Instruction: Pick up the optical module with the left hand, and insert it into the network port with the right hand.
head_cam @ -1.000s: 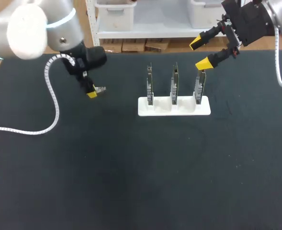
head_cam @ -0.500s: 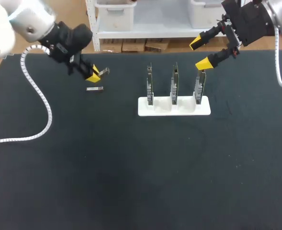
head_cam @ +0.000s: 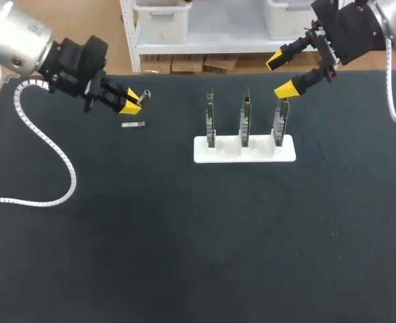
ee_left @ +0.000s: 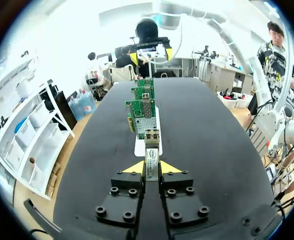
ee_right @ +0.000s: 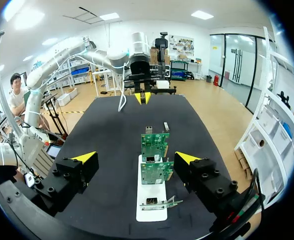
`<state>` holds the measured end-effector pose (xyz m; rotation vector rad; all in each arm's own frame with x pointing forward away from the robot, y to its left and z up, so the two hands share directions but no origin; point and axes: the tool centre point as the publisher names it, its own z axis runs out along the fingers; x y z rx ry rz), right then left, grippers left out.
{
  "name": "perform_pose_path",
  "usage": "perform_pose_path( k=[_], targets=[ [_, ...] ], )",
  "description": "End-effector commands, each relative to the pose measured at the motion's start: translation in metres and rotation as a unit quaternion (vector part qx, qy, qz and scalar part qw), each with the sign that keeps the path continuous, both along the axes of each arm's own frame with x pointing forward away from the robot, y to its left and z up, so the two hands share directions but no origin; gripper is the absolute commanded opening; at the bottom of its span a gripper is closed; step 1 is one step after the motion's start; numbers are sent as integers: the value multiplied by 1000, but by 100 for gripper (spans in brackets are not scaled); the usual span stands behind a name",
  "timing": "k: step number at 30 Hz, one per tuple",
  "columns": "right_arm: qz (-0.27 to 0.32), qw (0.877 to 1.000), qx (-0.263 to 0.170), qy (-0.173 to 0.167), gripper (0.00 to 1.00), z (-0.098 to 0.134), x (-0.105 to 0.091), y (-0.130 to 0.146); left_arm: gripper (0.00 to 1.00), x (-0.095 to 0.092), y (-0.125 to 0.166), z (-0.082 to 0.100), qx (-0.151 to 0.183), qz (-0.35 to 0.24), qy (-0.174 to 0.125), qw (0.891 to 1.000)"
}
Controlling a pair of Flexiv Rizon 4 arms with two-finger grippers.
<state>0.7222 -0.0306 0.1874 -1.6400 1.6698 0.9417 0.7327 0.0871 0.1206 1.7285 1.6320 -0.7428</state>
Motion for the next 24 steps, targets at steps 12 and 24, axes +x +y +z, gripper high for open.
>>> perform_pose_path(
  k=[12, 24],
  targets=[
    [-1, 1000, 0, 0, 100, 0, -1, 0, 0, -4, 2, -2, -27, 2, -4, 1000],
    [-1, 1000, 0, 0, 100, 0, -1, 0, 0, -29, -66, 6, -259, -70, -15, 963]
  ],
)
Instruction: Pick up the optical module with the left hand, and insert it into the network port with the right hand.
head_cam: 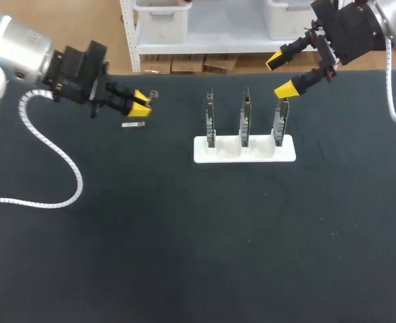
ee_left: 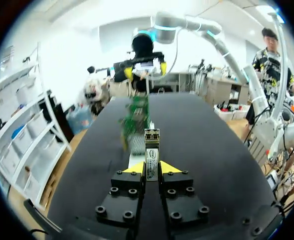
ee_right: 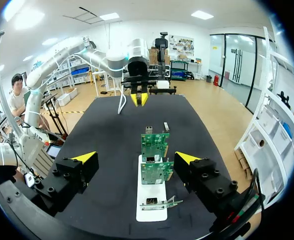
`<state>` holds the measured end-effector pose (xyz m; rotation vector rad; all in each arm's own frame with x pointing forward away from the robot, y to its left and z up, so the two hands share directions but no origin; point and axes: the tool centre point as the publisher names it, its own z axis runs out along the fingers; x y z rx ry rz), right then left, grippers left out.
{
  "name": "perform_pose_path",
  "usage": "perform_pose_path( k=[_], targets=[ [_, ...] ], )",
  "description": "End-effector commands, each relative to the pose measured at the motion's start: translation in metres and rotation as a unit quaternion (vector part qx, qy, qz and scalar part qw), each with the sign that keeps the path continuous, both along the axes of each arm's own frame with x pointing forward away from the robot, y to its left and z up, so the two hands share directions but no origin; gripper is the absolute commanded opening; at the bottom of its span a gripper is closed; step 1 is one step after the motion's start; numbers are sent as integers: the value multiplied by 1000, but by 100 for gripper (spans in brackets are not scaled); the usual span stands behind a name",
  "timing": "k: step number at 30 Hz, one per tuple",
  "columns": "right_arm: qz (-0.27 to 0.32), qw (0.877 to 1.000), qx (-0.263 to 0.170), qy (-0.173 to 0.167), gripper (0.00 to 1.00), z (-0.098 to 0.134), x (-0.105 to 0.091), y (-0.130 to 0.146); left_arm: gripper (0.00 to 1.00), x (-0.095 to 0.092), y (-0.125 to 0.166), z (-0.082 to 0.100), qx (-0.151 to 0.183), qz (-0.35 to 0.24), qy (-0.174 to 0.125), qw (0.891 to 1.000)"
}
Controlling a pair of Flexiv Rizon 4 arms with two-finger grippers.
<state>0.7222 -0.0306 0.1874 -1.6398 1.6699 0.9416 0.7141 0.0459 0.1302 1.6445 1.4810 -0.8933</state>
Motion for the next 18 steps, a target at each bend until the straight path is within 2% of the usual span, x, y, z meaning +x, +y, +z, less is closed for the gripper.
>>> perform_pose_path(
  k=[1, 4, 8, 11, 18],
  targets=[
    [-1, 1000, 0, 0, 100, 0, -1, 0, 0, -13, -29, 2, -177, -45, -21, 983],
    [-1, 1000, 0, 0, 100, 0, -1, 0, 0, -20, -41, 20, -161, -46, -18, 986],
    [-1, 1000, 0, 0, 100, 0, -1, 0, 0, -31, -54, 39, -172, -46, -19, 984],
    [-1, 1000, 0, 0, 100, 0, -1, 0, 0, -37, -69, 48, -180, -53, -19, 982],
    [-1, 1000, 0, 0, 100, 0, -1, 0, 0, -35, -108, 64, -165, -74, -16, 983]
  ],
)
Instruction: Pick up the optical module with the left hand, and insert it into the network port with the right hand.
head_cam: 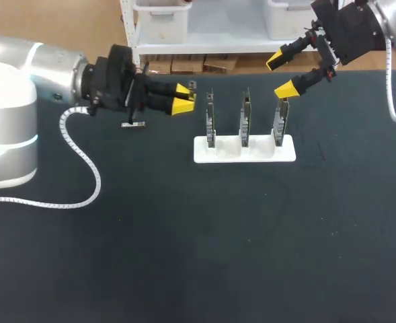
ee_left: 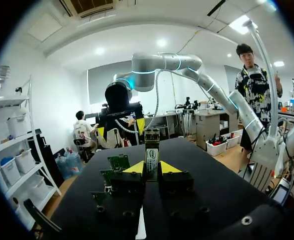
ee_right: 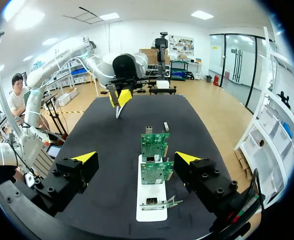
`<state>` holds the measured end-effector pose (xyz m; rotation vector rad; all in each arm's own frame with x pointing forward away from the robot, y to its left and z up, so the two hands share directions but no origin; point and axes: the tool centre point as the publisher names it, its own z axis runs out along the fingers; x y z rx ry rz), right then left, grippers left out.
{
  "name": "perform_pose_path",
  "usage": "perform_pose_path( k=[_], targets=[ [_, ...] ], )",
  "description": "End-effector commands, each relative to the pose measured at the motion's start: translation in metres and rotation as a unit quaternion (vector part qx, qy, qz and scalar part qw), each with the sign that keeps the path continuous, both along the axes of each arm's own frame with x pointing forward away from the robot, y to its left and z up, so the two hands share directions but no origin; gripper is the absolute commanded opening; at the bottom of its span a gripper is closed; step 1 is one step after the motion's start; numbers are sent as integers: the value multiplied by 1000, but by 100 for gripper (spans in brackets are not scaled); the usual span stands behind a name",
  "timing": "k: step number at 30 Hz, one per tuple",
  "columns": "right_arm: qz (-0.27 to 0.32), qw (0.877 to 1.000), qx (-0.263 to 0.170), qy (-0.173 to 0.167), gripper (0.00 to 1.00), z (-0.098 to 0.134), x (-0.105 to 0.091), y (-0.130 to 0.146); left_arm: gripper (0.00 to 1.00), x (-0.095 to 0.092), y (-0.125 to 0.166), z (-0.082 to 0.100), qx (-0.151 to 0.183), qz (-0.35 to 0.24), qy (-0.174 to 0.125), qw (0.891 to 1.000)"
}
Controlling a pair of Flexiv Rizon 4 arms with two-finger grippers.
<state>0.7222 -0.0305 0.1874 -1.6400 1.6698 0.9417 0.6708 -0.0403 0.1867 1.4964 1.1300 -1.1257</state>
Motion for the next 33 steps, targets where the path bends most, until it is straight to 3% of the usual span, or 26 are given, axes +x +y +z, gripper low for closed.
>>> perform_pose_path(
  k=[1, 9, 25, 33],
  targets=[
    [-1, 1000, 0, 0, 100, 0, -1, 0, 0, 10, -25, 10, 12, -13, -7, 1000],
    [-1, 1000, 0, 0, 100, 0, -1, 0, 0, 19, -45, 27, 10, -27, -23, 999],
    [-1, 1000, 0, 0, 100, 0, -1, 0, 0, 23, -74, 22, -2, -34, -25, 999],
    [-1, 1000, 0, 0, 100, 0, -1, 0, 0, 20, -73, 12, 18, -23, -13, 999]
  ],
)
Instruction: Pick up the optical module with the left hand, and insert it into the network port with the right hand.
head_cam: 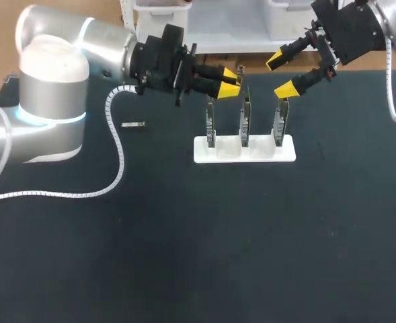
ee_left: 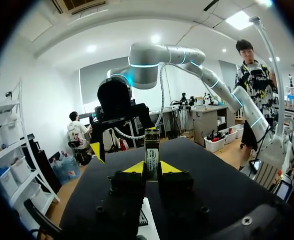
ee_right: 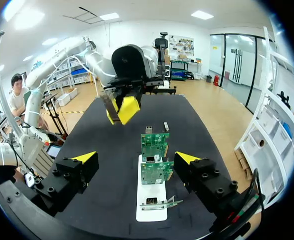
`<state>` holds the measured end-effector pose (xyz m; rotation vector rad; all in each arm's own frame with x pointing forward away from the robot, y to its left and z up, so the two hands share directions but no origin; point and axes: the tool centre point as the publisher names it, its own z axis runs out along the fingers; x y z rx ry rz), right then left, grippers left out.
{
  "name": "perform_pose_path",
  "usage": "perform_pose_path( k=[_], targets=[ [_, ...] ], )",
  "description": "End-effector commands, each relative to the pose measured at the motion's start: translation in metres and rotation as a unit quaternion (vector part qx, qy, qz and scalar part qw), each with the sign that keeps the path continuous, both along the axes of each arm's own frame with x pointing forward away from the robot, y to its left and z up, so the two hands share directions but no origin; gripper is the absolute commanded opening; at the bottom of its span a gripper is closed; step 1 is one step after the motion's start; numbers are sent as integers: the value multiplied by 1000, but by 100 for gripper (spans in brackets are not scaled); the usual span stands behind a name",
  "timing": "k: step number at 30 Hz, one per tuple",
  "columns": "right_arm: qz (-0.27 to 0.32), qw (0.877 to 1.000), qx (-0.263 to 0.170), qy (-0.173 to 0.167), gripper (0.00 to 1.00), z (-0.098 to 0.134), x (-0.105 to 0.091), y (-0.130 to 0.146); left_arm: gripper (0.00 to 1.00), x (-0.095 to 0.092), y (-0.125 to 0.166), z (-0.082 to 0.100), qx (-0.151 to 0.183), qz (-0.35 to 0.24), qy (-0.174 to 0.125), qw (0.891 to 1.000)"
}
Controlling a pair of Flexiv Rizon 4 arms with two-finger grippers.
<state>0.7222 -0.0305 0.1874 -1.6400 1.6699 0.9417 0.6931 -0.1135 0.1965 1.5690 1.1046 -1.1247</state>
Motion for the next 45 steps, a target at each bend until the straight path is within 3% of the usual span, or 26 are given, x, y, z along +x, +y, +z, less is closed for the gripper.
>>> perform_pose_path(
  k=[1, 24, 32, 38, 45],
  targets=[
    [-1, 1000, 0, 0, 100, 0, -1, 0, 0, -2, 0, 2, 1, 2, -1, 1000],
    [-1, 1000, 0, 0, 100, 0, -1, 0, 0, -2, 0, 2, 1, 2, -1, 1000],
    [-1, 1000, 0, 0, 100, 0, -1, 0, 0, 0, -18, 32, -1, 37, -12, 999],
    [-1, 1000, 0, 0, 100, 0, -1, 0, 0, -5, -32, 27, -11, 39, -6, 999],
    [-1, 1000, 0, 0, 100, 0, -1, 0, 0, -5, -26, 16, -12, 63, 9, 998]
  ],
)
